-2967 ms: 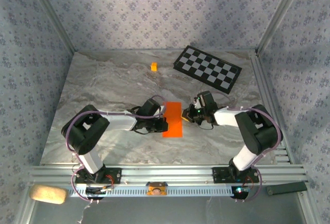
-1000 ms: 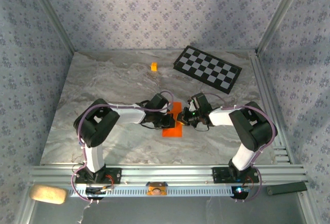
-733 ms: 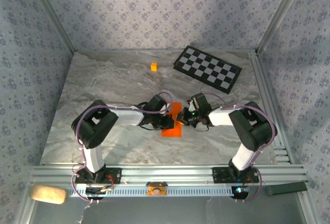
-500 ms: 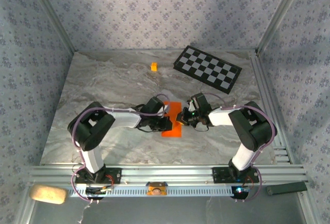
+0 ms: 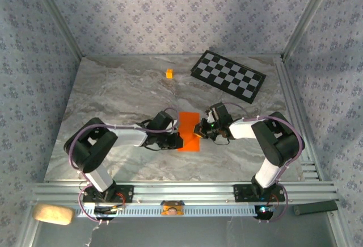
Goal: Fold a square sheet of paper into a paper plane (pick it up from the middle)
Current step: Fold the triangle a second time at the center of the table.
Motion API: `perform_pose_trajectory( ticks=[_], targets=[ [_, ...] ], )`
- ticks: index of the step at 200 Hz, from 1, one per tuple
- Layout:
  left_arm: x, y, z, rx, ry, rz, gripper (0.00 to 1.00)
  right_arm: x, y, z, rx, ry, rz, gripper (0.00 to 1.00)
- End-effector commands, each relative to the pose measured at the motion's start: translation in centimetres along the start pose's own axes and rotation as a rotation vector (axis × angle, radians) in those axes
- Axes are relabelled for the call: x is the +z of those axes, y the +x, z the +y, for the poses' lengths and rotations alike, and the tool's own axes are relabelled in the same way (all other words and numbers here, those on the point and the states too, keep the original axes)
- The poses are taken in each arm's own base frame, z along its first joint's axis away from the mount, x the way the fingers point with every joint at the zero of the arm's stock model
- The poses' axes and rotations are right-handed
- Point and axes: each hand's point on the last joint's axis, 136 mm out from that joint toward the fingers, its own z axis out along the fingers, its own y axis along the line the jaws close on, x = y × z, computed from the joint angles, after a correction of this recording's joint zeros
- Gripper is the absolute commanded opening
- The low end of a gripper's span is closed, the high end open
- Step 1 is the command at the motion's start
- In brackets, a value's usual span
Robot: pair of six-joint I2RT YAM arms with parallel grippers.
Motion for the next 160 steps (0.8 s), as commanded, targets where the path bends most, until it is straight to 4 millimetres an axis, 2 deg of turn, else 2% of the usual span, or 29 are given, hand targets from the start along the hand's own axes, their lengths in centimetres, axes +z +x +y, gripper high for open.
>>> perform_pose_trajectory(
  ticks=[1, 27, 54, 98, 132, 160],
  targets=[
    [-0.6, 4.1, 4.2, -0.078, -0.136, 0.107, 0.10, 0.3, 1.9, -6.5, 0.085, 0.238, 0.029, 0.00],
    [-1.3, 4.5, 4.7, -0.087, -0.151, 0.093, 0.10, 0.3, 1.8, -6.4, 0.083, 0.233, 0.028, 0.00],
    [-1.6, 4.4, 4.3, -0.075, -0.142, 0.084, 0.10, 0.3, 1.7, -6.2, 0.079, 0.229, 0.027, 0.00],
    [-3.8, 2.8, 2.8, 0.002, -0.163, 0.019, 0.09, 0.3, 1.7, -6.1, 0.083, 0.231, 0.025, 0.00],
    [-5.8, 0.0, -0.6, 0.059, -0.082, -0.093, 0.11, 0.1, 1.5, -5.6, 0.077, 0.220, 0.019, 0.00],
    [-4.9, -2.1, -3.2, 0.085, -0.011, -0.090, 0.11, 0.2, 1.3, -5.3, 0.074, 0.210, 0.019, 0.00]
  ],
)
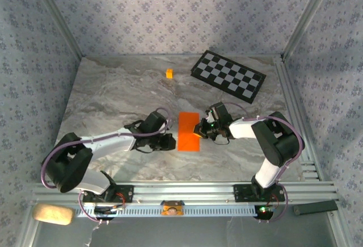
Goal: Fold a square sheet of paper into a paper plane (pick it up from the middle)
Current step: Fold the triangle a second time at the center of the table.
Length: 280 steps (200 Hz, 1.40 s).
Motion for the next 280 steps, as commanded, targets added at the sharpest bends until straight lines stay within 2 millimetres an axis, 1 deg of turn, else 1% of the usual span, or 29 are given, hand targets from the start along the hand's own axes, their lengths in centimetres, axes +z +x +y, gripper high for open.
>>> perform_pose_trajectory(
  ticks=[1, 18, 27, 46, 61, 76, 103, 127, 144, 166, 186, 206, 220, 233, 245, 255, 280],
  targets=[
    [0.1, -2.7, -2.6, 0.042, 0.062, -0.030, 0.11, 0.2, 1.4, -5.3, 0.071, 0.205, 0.017, 0.00],
    [1.4, -3.9, -3.5, 0.039, 0.089, -0.024, 0.10, 0.3, 1.3, -5.1, 0.066, 0.198, 0.017, 0.00],
    [2.1, -4.3, -3.4, 0.034, 0.076, -0.017, 0.09, 0.3, 1.3, -4.9, 0.065, 0.193, 0.018, 0.00],
    [3.8, -4.2, -1.9, 0.013, 0.019, 0.015, 0.06, 0.2, 1.1, -4.5, 0.055, 0.182, 0.014, 0.00],
    [4.8, -3.5, -0.5, -0.011, -0.019, 0.042, 0.05, 0.2, 1.0, -4.2, 0.047, 0.174, 0.008, 0.00],
    [5.5, -2.4, 0.8, -0.031, -0.048, 0.071, 0.03, 0.1, 0.8, -3.7, 0.038, 0.155, 0.001, 0.01],
    [6.2, -0.8, 2.6, -0.068, -0.079, 0.093, 0.01, -0.4, 0.1, -2.0, 0.002, 0.113, -0.012, 0.02],
    [6.4, -0.2, 3.4, -0.079, -0.101, 0.105, 0.00, -1.2, -0.2, 0.3, -0.044, 0.062, -0.031, 0.03],
    [6.3, -0.2, 3.5, -0.080, -0.105, 0.107, 0.00, -1.4, 0.4, 1.2, -0.080, 0.070, -0.031, 0.04],
    [6.3, -0.5, 3.3, -0.076, -0.105, 0.101, 0.00, -0.3, 1.7, 1.8, -0.099, 0.059, 0.011, 0.04],
    [6.3, -0.6, 3.3, -0.076, -0.109, 0.103, 0.00, 1.0, 2.8, 1.6, -0.077, 0.036, 0.043, 0.04],
    [6.3, -0.6, 3.3, -0.076, -0.112, 0.101, 0.00, 1.8, 3.8, 0.5, -0.057, 0.057, 0.069, 0.03],
    [6.3, -0.5, 3.5, -0.076, -0.117, 0.102, 0.00, 1.8, 4.0, -0.5, -0.039, 0.080, 0.068, 0.03],
    [6.3, -0.3, 3.7, -0.077, -0.125, 0.104, 0.00, 1.4, 3.6, -1.4, -0.016, 0.101, 0.049, 0.03],
    [6.3, -0.2, 3.9, -0.081, -0.128, 0.105, 0.00, 0.8, 2.6, -1.9, -0.001, 0.108, 0.021, 0.03],
    [6.3, -0.1, 4.0, -0.081, -0.128, 0.106, 0.00, 0.3, 1.7, -2.2, 0.008, 0.108, -0.002, 0.03],
    [6.3, 0.0, 3.9, -0.083, -0.124, 0.108, 0.00, -0.5, -0.7, -2.0, 0.020, 0.077, -0.029, 0.03]
  ],
)
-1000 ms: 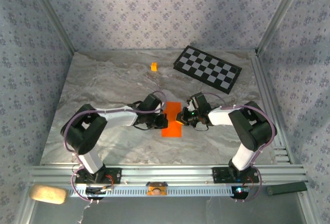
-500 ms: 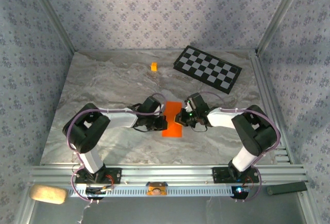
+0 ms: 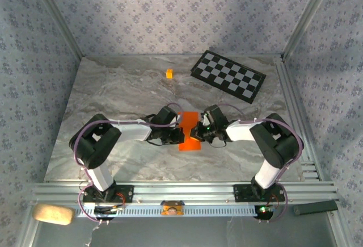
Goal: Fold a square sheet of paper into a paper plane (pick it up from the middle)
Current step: Fold the triangle a second time at the center of the table.
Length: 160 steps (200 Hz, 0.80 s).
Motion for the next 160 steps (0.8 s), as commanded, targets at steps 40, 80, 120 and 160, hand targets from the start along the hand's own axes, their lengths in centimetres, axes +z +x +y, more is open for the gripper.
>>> perform_pose_trajectory(
  ticks=[40, 80, 120, 160],
  targets=[
    [0.4, 2.5, 3.0, -0.053, -0.115, 0.064, 0.00, -3.7, -4.8, -4.0, 0.096, 0.175, -0.149, 0.05],
    [-1.0, 0.4, -0.7, -0.006, -0.039, -0.003, 0.09, -7.5, -3.7, -1.8, -0.021, 0.223, -0.249, 0.06],
    [-4.0, -2.5, -3.6, 0.055, -0.027, -0.108, 0.20, -9.7, -1.2, -2.4, 0.013, 0.202, -0.285, 0.12],
    [-3.7, -3.8, -2.8, 0.082, -0.044, -0.072, 0.18, -9.4, 0.9, -1.8, 0.043, 0.145, -0.216, 0.22]
  ],
)
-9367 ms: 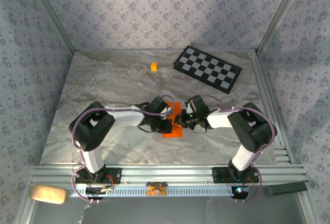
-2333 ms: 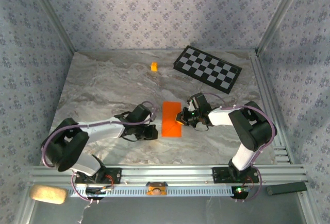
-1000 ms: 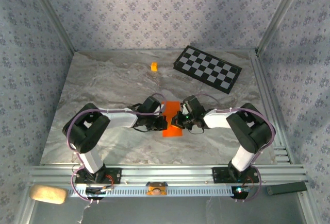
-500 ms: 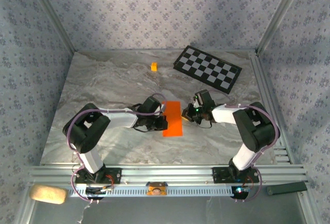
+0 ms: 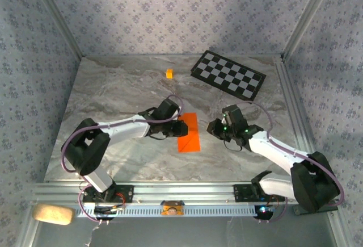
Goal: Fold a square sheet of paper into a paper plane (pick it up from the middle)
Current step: Fold the triangle a second time at the center of the table, then turn over the paper at the center of the table.
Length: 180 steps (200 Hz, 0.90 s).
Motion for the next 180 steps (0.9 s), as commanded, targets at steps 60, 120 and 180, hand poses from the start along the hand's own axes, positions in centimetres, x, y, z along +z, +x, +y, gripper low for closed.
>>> perform_pose_trajectory(
  ticks=[60, 120, 180],
  targets=[
    [2.3, 0.4, 2.9, 0.042, -0.077, 0.108, 0.12, 1.8, 5.3, 0.9, 0.031, 0.038, 0.211, 0.28],
    [3.7, 2.4, 5.3, 0.026, -0.130, 0.166, 0.08, 3.0, 7.3, 1.2, 0.037, 0.063, 0.255, 0.33],
    [3.9, 3.3, 6.1, 0.009, -0.134, 0.174, 0.07, 4.0, 7.6, 1.4, 0.048, 0.075, 0.284, 0.36]
  ],
)
